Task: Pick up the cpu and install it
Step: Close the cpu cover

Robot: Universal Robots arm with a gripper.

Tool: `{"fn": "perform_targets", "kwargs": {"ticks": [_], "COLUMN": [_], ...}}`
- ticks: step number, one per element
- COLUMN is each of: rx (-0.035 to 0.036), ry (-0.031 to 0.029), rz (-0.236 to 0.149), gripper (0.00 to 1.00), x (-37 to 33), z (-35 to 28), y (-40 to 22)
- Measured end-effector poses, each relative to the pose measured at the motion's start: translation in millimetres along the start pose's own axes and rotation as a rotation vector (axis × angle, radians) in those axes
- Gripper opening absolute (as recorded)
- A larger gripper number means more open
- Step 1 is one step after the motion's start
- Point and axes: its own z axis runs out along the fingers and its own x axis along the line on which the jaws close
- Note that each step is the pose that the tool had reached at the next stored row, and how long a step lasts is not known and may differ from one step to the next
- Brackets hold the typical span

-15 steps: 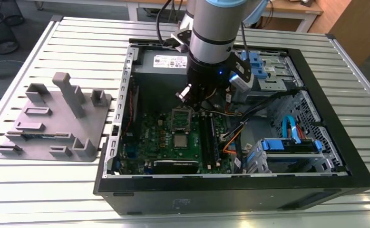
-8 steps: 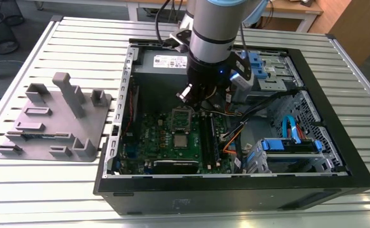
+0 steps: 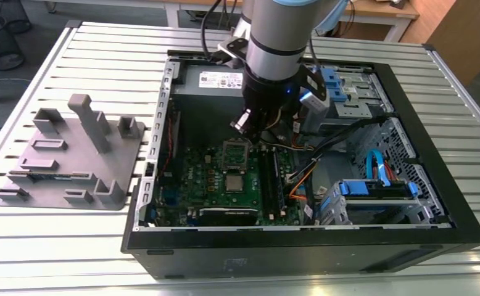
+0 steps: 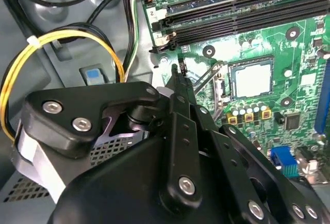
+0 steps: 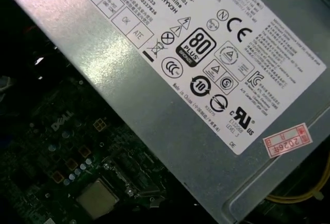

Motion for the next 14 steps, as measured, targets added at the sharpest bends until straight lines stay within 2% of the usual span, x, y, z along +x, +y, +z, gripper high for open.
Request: {"fn": "perform_targets", "kwargs": {"ticks": [14], "rx": [0.0005], "ry": [0.0033], "rz": [-0.118], "gripper": [0.11], "x": [1.4], "z": [-4.9], "y": [0.3]}}
